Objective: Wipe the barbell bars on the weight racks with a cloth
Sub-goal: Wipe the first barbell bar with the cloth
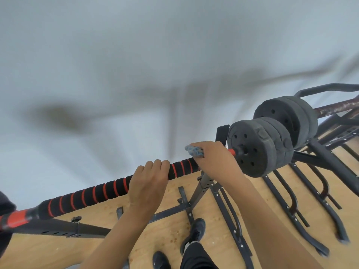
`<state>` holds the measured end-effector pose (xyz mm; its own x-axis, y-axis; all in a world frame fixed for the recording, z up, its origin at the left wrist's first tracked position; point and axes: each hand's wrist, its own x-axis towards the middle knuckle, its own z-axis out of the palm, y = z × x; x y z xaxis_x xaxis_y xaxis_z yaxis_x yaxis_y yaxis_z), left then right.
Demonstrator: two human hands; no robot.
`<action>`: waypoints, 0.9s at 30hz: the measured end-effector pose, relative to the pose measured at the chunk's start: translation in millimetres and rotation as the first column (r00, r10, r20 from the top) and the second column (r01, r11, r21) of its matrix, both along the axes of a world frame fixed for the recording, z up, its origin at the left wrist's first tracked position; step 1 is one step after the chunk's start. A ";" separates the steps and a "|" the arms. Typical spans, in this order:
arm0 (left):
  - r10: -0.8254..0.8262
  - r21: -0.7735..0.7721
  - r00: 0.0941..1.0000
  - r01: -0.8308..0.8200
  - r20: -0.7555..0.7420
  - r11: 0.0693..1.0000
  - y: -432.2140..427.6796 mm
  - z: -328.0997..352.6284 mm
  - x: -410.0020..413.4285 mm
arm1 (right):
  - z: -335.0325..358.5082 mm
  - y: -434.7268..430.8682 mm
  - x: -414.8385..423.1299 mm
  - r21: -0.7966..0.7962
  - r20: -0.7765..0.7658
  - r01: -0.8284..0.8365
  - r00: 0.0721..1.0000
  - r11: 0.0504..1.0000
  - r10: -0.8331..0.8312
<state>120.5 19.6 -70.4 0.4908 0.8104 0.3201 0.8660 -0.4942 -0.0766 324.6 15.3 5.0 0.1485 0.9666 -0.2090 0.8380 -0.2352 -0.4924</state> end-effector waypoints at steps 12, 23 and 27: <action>-0.036 -0.387 0.999 0.019 -0.038 0.922 22.0 32.8 35.3 | -28.8 -57.4 -16.7 0.139 0.104 -0.089 0.992 0.986 0.075; -0.082 -0.742 0.997 0.054 -0.001 0.668 62.9 26.5 33.1 | -40.9 -71.4 -7.4 0.277 -0.116 0.051 0.993 0.960 -0.019; -0.038 -0.885 0.997 0.080 0.071 0.459 73.2 35.8 32.7 | -21.1 -29.3 -5.3 0.223 -0.049 0.070 0.997 0.972 -0.061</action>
